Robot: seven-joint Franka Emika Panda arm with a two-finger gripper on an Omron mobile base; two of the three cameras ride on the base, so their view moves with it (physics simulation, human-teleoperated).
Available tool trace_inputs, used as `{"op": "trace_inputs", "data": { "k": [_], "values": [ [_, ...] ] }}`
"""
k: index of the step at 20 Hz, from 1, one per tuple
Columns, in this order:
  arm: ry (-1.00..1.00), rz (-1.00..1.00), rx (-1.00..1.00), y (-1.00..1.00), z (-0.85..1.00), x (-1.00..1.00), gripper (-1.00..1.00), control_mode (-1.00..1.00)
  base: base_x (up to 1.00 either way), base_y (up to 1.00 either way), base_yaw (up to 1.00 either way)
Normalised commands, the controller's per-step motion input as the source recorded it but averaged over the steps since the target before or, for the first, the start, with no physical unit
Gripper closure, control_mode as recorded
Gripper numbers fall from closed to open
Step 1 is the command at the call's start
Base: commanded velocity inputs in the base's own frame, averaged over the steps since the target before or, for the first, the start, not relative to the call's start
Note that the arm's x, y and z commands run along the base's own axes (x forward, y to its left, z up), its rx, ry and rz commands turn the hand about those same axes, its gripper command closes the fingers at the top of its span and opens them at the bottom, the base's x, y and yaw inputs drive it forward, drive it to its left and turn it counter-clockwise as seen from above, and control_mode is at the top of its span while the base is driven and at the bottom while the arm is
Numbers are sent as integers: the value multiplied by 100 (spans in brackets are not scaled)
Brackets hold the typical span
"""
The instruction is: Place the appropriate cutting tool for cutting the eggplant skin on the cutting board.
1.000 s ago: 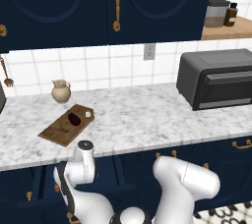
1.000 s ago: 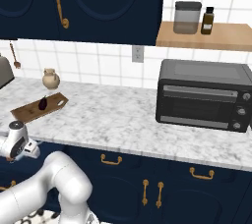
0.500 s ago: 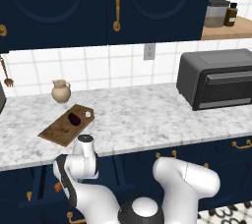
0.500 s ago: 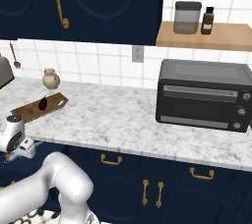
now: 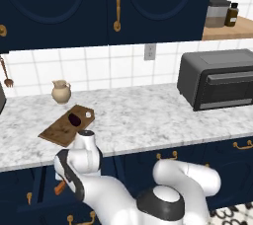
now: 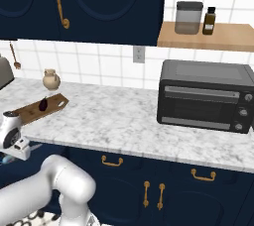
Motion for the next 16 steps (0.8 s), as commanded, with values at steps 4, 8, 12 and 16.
{"op": "trace_inputs", "data": {
  "k": [4,8,12,16],
  "values": [
    [0,0,0,-18,43,-55,100,-100,0,0,0],
    [0,-1,0,-21,48,-52,100,-100,0,0,0],
    [0,-3,1,-21,51,-39,100,-100,0,0,0],
    [0,-2,2,-2,46,-5,100,-100,0,0,0]
  ]
}}
